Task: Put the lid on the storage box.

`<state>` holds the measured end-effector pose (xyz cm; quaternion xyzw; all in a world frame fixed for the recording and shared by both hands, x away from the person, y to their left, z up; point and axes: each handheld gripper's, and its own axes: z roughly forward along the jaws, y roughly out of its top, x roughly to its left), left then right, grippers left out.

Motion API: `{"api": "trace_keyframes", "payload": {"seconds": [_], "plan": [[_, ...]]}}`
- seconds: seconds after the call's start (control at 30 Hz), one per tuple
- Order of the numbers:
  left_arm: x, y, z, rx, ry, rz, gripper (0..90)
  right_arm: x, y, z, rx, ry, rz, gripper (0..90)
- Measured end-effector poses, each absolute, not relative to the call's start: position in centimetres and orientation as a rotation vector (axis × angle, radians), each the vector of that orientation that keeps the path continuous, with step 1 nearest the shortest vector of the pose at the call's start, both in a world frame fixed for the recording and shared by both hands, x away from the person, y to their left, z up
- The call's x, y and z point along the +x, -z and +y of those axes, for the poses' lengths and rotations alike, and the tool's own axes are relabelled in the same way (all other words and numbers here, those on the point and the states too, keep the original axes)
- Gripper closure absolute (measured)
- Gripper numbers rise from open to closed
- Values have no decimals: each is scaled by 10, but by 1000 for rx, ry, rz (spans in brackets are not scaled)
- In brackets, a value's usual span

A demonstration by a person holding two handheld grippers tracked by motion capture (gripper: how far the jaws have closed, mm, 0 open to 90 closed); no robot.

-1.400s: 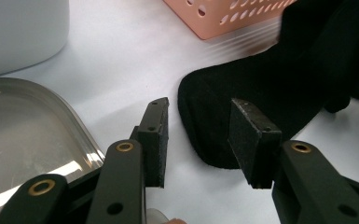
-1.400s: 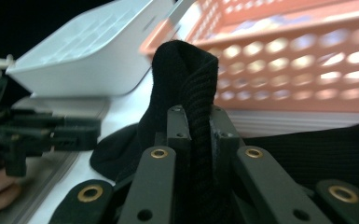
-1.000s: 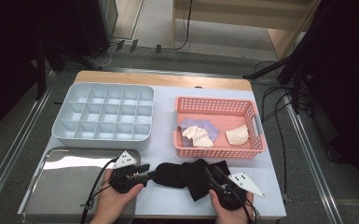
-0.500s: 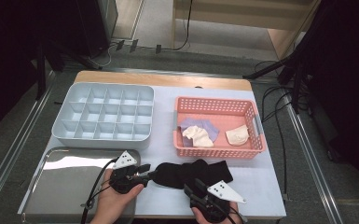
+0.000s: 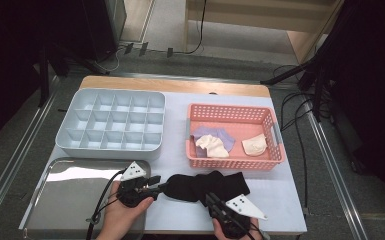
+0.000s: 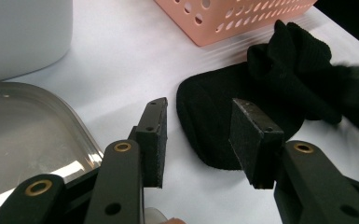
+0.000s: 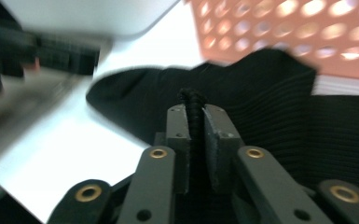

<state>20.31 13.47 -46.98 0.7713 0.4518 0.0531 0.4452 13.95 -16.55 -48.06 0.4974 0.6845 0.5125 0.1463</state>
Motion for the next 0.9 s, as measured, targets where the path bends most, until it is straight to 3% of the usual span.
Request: {"api": "trace_keyframes", "payload": {"seconds": [0.47,0.73,0.9], "plan": [[204,471,135,1916,-134,1122,579,153,477,-252,1688,-1474,1678,828],[204,470,137,1911,-135,1129,579,159,478,-266,1705,-1355,1577,651],[204,470,135,1913,-132,1127,579,163,470,-246,1649,-1367,1640,642]]}}
